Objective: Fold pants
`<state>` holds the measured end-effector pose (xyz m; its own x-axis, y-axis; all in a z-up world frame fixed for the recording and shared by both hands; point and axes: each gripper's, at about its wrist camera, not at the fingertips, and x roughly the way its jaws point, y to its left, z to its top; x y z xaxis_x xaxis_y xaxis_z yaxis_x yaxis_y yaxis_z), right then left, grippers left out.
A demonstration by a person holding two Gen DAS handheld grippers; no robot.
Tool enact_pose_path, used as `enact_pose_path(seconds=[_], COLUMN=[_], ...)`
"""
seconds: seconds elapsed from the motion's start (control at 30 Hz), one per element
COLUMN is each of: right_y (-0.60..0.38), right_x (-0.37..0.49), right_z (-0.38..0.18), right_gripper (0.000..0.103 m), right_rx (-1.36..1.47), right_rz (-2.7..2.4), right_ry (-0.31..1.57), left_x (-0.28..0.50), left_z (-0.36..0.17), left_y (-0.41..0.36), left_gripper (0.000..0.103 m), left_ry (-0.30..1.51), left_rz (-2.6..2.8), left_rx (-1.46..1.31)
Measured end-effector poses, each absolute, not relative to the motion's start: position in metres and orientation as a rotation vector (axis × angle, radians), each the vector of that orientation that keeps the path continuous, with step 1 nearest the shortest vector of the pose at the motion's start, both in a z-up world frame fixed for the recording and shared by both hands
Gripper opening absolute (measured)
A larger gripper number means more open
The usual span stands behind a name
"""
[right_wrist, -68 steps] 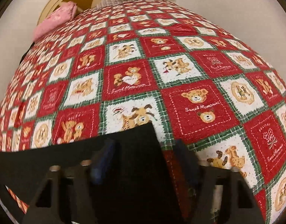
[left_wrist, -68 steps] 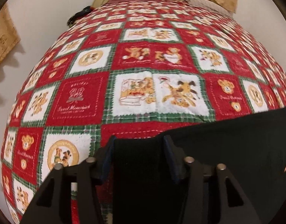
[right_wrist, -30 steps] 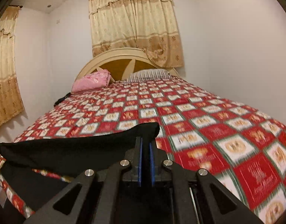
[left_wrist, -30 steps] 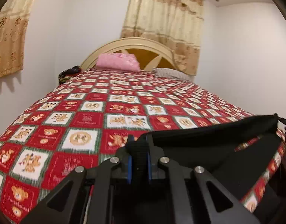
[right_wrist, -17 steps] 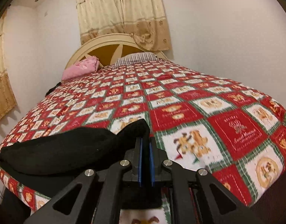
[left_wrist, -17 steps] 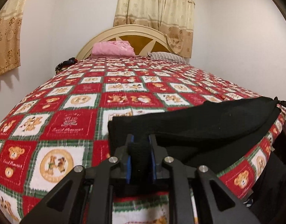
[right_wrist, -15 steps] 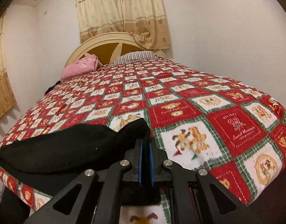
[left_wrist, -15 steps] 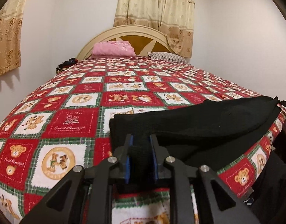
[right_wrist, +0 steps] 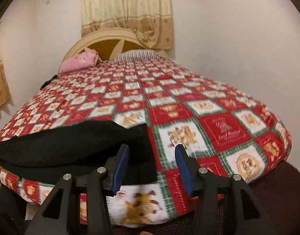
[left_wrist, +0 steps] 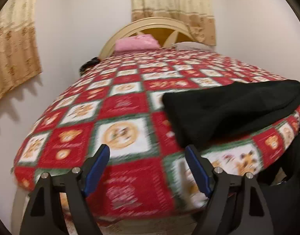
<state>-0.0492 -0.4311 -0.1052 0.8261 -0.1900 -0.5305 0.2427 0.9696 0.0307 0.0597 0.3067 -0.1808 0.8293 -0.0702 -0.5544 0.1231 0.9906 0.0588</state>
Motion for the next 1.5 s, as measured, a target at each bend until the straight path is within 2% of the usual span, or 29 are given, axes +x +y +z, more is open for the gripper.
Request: enact_pose_path(seconds=[0.17, 0.33, 0.5, 0.67, 0.83, 0.87, 0.93, 0.97, 1.0, 1.1, 1.2, 1.4, 1.5], right_y=[-0.354, -0.22, -0.114, -0.069, -0.06, -0.059, -0.058, -0.057, -0.056, -0.056, -0.056, -0.059, -0.057], right_x=[-0.029, 0.015, 0.036, 0.043, 0.055, 0.057, 0.054, 0.053, 0.051, 0.05, 0.047, 0.034, 0.028], right_z=[-0.083, -0.106, -0.148, -0.182, -0.2, -0.202, -0.207, -0.207, -0.207, -0.2, -0.189, -0.167, -0.178], right_gripper=[0.051, 0.051, 0.051, 0.051, 0.051, 0.051, 0.051, 0.049, 0.036, 0.009, 0.003, 0.003, 0.003], right_rx=[-0.046, -0.27, -0.466, -0.598, -0.647, -0.658, -0.705, -0.721, -0.73, -0.724, -0.713, -0.687, -0.699], right_rz=[-0.108, 0.158, 0.37, 0.417, 0.385, 0.389, 0.385, 0.38, 0.38, 0.385, 0.397, 0.428, 0.449], right_ry=[0.537, 0.611, 0.664, 0.691, 0.753, 0.762, 0.754, 0.748, 0.741, 0.733, 0.729, 0.712, 0.728], left_x=[0.057, 0.062, 0.068, 0.078, 0.096, 0.098, 0.098, 0.098, 0.099, 0.1, 0.102, 0.102, 0.107], left_z=[-0.177, -0.157, -0.158, -0.17, -0.178, -0.178, -0.175, -0.172, -0.168, -0.164, -0.161, -0.154, -0.168], left_y=[0.33, 0.304, 0.237, 0.22, 0.215, 0.213, 0.21, 0.21, 0.211, 0.209, 0.207, 0.222, 0.226], left_gripper=[0.083, 0.083, 0.082, 0.082, 0.066, 0.058, 0.052, 0.042, 0.031, 0.017, 0.014, 0.014, 0.014], left_ry=[0.575, 0.513, 0.53, 0.547, 0.606, 0.61, 0.607, 0.607, 0.613, 0.632, 0.635, 0.623, 0.65], left_rz=[-0.049, -0.133, -0.167, -0.141, -0.162, -0.169, -0.169, -0.179, -0.203, -0.237, -0.248, -0.239, -0.235], left_rx=[-0.039, -0.122, 0.165, 0.312, 0.353, 0.366, 0.38, 0.375, 0.358, 0.363, 0.389, 0.349, 0.346])
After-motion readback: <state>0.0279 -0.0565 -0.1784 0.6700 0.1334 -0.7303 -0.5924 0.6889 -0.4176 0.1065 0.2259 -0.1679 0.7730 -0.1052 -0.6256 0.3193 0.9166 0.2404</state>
